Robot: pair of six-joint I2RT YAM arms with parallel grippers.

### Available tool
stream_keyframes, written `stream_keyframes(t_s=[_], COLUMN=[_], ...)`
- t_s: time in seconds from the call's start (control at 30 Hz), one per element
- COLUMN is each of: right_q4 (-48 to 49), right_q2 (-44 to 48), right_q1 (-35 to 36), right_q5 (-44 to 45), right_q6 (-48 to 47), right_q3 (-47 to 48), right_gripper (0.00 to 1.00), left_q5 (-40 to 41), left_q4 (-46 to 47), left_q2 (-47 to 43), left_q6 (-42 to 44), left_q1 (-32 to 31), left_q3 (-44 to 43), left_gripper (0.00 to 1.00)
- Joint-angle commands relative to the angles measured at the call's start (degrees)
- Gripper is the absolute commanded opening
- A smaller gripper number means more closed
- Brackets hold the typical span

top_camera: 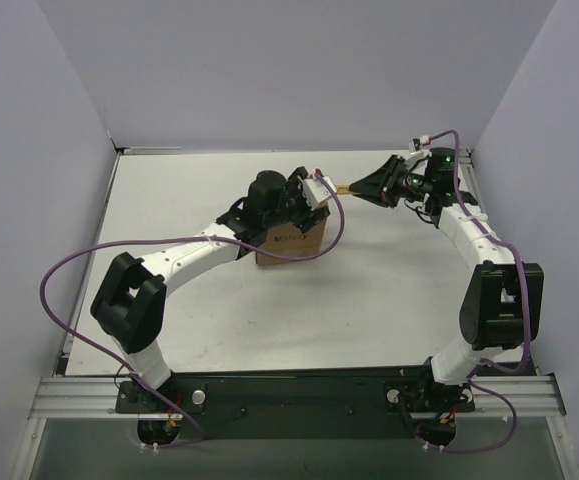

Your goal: Unpack the express box

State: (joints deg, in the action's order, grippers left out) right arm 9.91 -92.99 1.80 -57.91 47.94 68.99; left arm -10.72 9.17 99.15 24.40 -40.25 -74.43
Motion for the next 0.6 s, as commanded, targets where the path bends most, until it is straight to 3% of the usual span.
stream_keyframes(t_s=[0.0, 0.4, 0.57], right_q4=[-7.80, -11.84, -12.46], right_q2=[2.38, 2.72, 3.52], right_q1=[-0.22, -0.13, -0.92], right_q5=[-9.59, -10.29, -9.33], right_q6=[-3.12, -6.46, -7.51], right_q3=[0.09, 0.88, 1.93], right_gripper=[0.00, 0.00, 0.00], left_q5=[12.57, 10.63, 2.74], left_q4=[-5.13, -4.07, -4.42], left_q2=[1.66, 1.66, -0.62], left_q6=[0.56, 1.70, 1.79], left_q1=[5.62, 5.62, 5.62], left_q3=[1.84, 2.89, 3.86], left_gripper=[0.76, 0.76, 0.78])
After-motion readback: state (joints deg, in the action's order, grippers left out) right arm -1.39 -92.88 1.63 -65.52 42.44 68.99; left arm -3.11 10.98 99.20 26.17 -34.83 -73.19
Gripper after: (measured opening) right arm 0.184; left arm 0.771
